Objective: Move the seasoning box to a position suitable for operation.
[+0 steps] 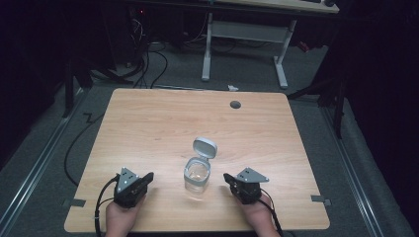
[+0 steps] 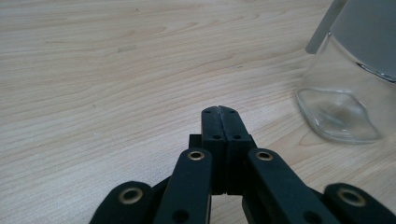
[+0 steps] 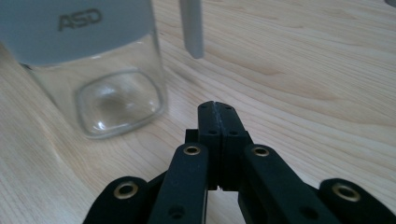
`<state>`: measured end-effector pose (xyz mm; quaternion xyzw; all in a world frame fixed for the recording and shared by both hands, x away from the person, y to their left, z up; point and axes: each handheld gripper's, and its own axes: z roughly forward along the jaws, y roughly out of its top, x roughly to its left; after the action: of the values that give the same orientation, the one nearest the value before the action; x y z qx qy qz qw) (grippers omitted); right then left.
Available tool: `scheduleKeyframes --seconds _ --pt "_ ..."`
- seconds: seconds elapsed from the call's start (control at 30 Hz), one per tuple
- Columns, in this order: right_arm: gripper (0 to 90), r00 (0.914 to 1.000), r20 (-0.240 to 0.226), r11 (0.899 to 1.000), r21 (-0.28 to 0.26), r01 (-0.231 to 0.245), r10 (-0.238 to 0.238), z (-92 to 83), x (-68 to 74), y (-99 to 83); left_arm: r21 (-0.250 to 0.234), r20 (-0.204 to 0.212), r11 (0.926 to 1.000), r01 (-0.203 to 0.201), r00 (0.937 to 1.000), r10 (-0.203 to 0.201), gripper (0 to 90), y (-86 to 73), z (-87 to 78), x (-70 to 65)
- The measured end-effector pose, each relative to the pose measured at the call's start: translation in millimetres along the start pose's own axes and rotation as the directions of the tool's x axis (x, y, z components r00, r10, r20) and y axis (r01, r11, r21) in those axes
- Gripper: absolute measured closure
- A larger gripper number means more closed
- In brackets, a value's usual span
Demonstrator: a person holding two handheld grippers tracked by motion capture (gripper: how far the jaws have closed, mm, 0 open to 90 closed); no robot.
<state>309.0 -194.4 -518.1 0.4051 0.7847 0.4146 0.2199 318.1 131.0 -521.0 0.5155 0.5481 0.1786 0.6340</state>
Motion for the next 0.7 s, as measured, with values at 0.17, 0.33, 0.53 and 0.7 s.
scheduleKeyframes --seconds 0.17,0.33,0.53,0.7 --pt "90.0 0.9994 -0.034 1.0 0.0 0.012 -0.012 12.3 13.3 4.9 0.009 0.009 1.0 0.002 1.0 -0.002 88.7 -0.5 1.4 0.5" --pt "90.0 0.9985 -0.042 0.999 -0.001 0.034 -0.034 20.8 25.1 11.7 0.011 0.016 0.9999 -0.001 0.9999 0.001 87.6 -0.3 1.2 -1.4" --pt "90.0 0.9986 -0.029 0.999 -0.004 0.045 -0.045 23.1 25.4 20.1 0.022 0.025 0.9997 -0.013 0.9996 0.012 87.5 -2.4 0.2 -4.3" --pt "90.0 0.9983 -0.027 0.999 -0.006 0.051 -0.051 28.4 25.1 25.4 0.03 0.034 0.9995 -0.012 0.9994 0.011 87.5 -4.5 -0.1 -7.1"
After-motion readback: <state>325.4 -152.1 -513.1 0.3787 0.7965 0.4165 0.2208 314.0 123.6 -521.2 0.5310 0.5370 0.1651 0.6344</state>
